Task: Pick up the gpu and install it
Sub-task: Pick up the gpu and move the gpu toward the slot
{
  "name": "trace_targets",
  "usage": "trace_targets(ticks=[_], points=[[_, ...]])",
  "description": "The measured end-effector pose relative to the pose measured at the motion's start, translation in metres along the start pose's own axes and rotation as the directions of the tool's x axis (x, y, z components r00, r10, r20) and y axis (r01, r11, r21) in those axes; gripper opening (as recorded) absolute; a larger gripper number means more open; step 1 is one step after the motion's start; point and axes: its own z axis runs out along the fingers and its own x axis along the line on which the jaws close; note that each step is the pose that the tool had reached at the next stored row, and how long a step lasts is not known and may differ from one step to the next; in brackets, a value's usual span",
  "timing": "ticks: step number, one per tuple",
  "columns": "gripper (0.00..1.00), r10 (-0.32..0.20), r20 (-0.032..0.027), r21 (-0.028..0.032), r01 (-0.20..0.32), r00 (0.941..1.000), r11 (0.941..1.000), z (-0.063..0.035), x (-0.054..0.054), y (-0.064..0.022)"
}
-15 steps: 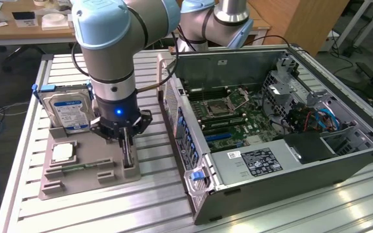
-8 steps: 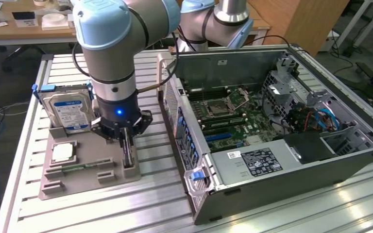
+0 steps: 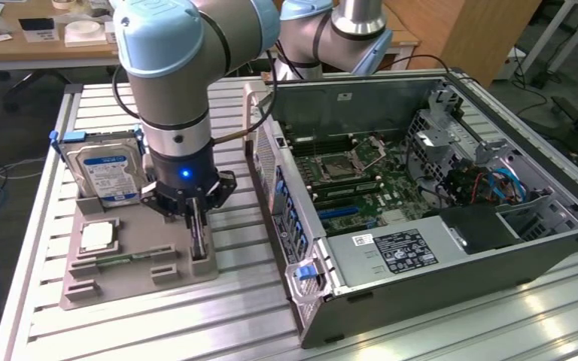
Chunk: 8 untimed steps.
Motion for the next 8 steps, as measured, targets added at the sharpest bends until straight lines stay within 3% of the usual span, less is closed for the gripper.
trace_targets(ticks=[4, 8], points=[[0.28, 0.000, 0.0003, -0.0004, 0.000, 1.0000, 1.0000, -0.0007, 0.000, 0.0001], [0.28, 0.000, -0.0007, 0.0000, 0.000, 1.0000, 1.0000, -0.0117, 0.000, 0.0003]])
